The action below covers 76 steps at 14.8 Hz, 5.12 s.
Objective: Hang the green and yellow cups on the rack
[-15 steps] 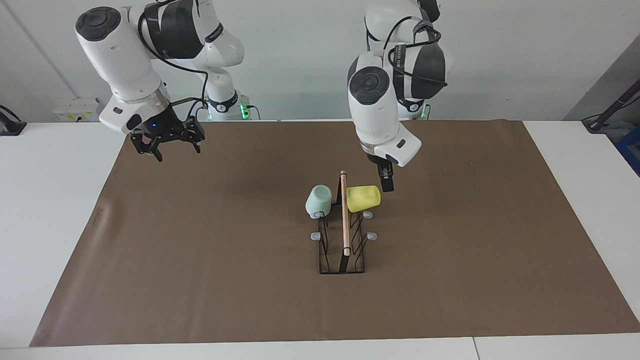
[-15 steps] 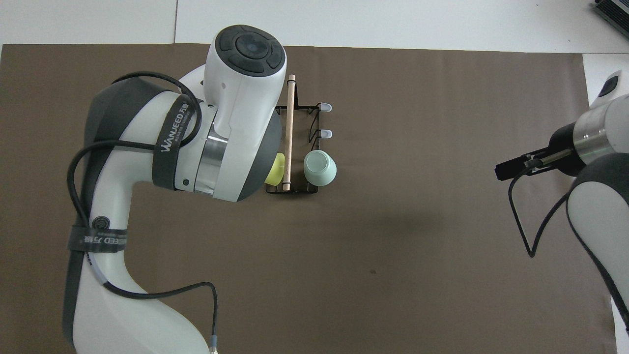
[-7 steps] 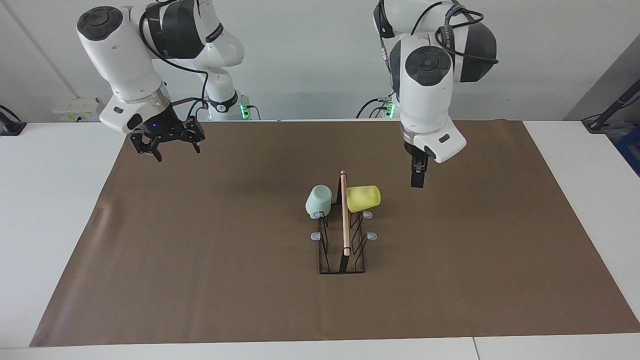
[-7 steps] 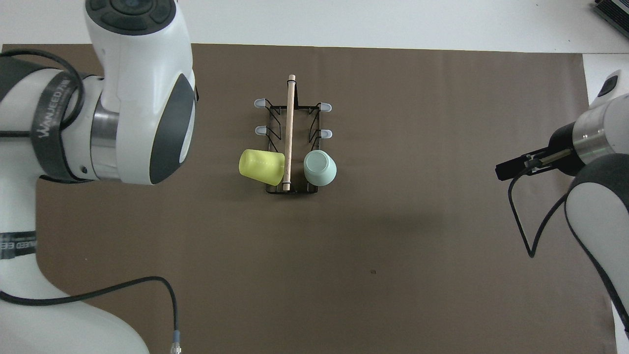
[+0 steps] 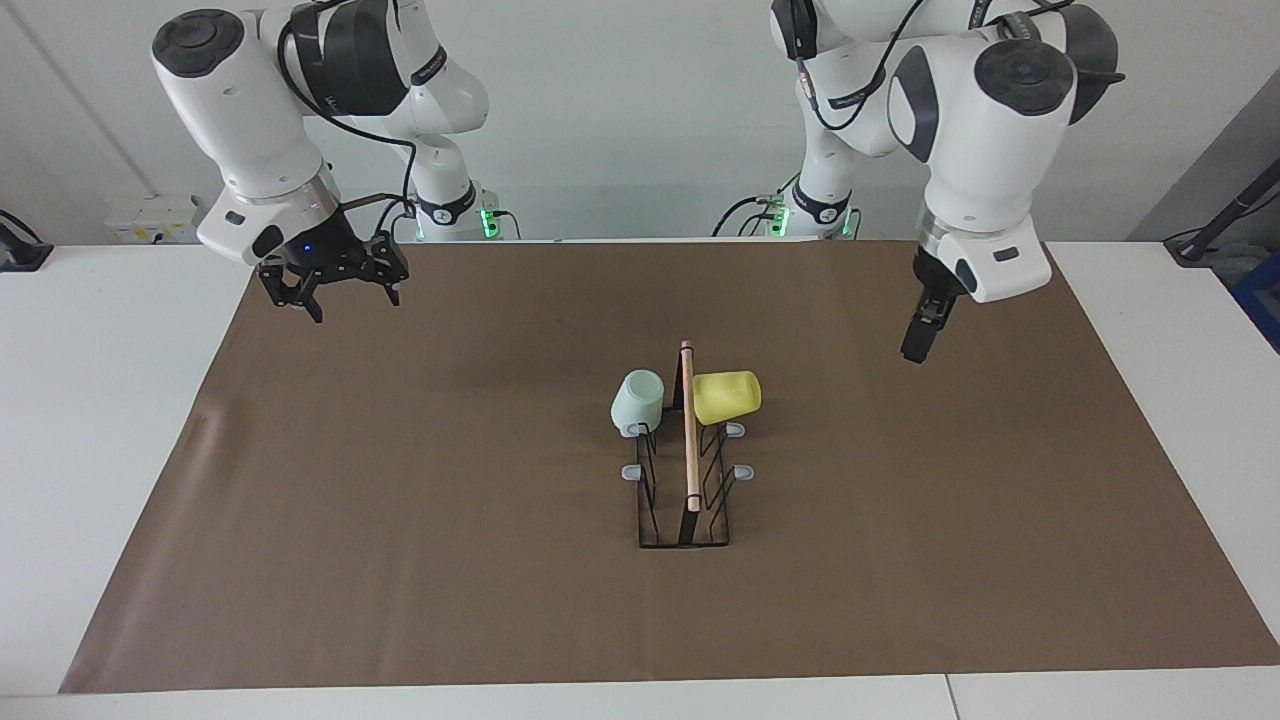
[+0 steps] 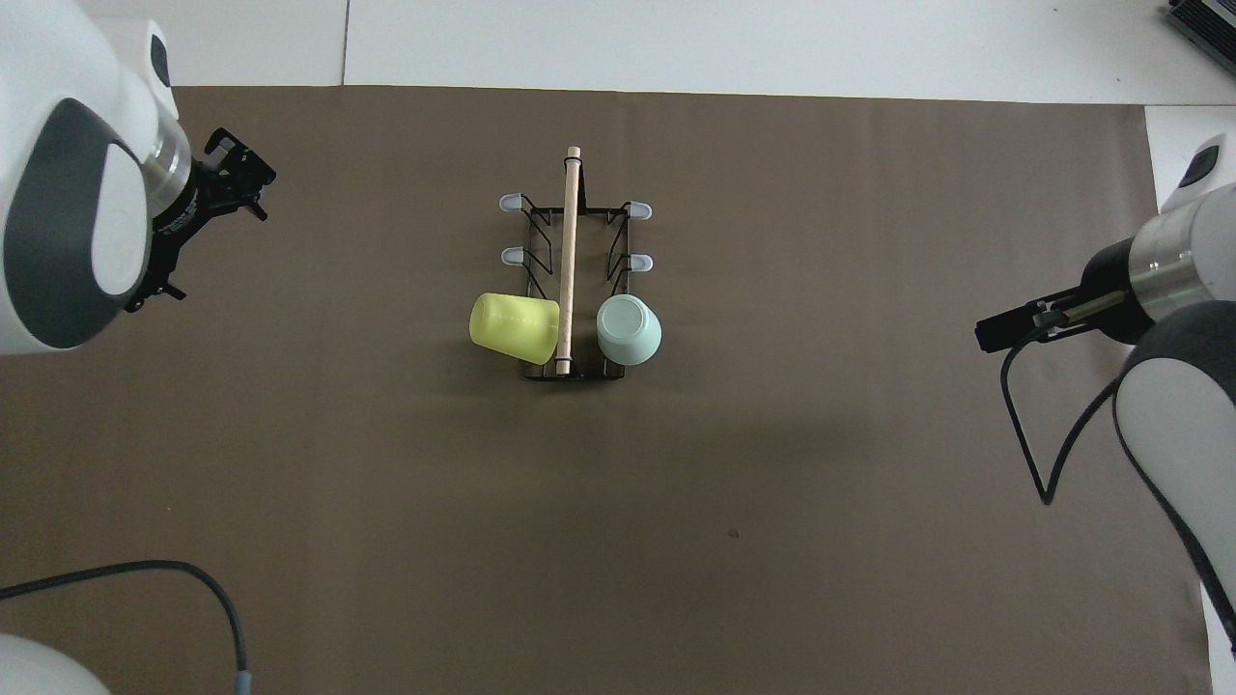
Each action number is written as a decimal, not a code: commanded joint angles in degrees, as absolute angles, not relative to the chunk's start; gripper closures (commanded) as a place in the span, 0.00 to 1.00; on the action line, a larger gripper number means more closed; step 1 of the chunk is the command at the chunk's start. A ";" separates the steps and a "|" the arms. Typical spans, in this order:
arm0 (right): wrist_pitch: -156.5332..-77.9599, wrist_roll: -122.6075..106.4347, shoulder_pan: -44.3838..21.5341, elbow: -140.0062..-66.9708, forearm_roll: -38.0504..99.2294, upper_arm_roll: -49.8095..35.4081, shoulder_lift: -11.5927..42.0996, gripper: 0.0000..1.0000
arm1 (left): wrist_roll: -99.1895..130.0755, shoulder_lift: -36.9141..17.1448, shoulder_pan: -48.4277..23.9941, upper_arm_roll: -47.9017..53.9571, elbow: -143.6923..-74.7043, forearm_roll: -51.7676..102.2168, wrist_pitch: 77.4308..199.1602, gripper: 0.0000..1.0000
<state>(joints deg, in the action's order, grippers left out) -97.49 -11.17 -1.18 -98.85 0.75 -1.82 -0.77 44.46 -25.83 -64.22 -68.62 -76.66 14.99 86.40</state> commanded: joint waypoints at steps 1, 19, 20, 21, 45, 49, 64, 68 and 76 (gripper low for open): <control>-94.84 -11.51 -0.70 -96.95 -0.53 -2.28 -0.97 0.00 | 33.43 -21.89 -61.71 -68.29 -79.28 16.08 88.15 0.00; -86.40 -12.48 2.64 -92.11 0.88 -0.70 -2.11 0.00 | -4.92 -18.98 -30.09 -47.23 -73.76 19.25 86.23 0.00; -86.14 -12.48 2.46 -91.67 0.88 -0.79 -2.11 0.00 | -4.75 -18.46 -27.88 -43.63 -72.87 18.46 85.96 0.00; -86.13 -12.48 2.46 -91.41 0.88 -0.70 -2.11 0.00 | -4.40 -17.76 -26.47 -40.64 -72.86 16.37 86.13 0.00; -89.65 -11.69 1.33 -92.72 0.79 0.44 -2.99 0.00 | 1.59 4.06 0.26 2.90 -92.92 1.76 86.68 0.00; -89.56 -11.69 1.32 -92.72 0.79 0.53 -2.99 0.00 | -0.09 3.61 2.81 4.31 -91.32 1.32 86.40 0.00; -89.38 -11.87 1.41 -92.64 0.79 0.62 -2.99 0.00 | -2.72 0.18 4.57 6.42 -86.92 0.09 82.18 0.00; -89.38 -11.95 1.41 -92.64 0.79 0.62 -2.99 0.00 | -2.99 0.17 3.26 6.59 -86.92 -0.26 82.09 0.00; -89.39 -12.04 1.32 -92.64 0.79 0.97 -2.99 0.00 | -2.55 1.93 3.16 6.59 -87.62 -0.79 83.49 0.00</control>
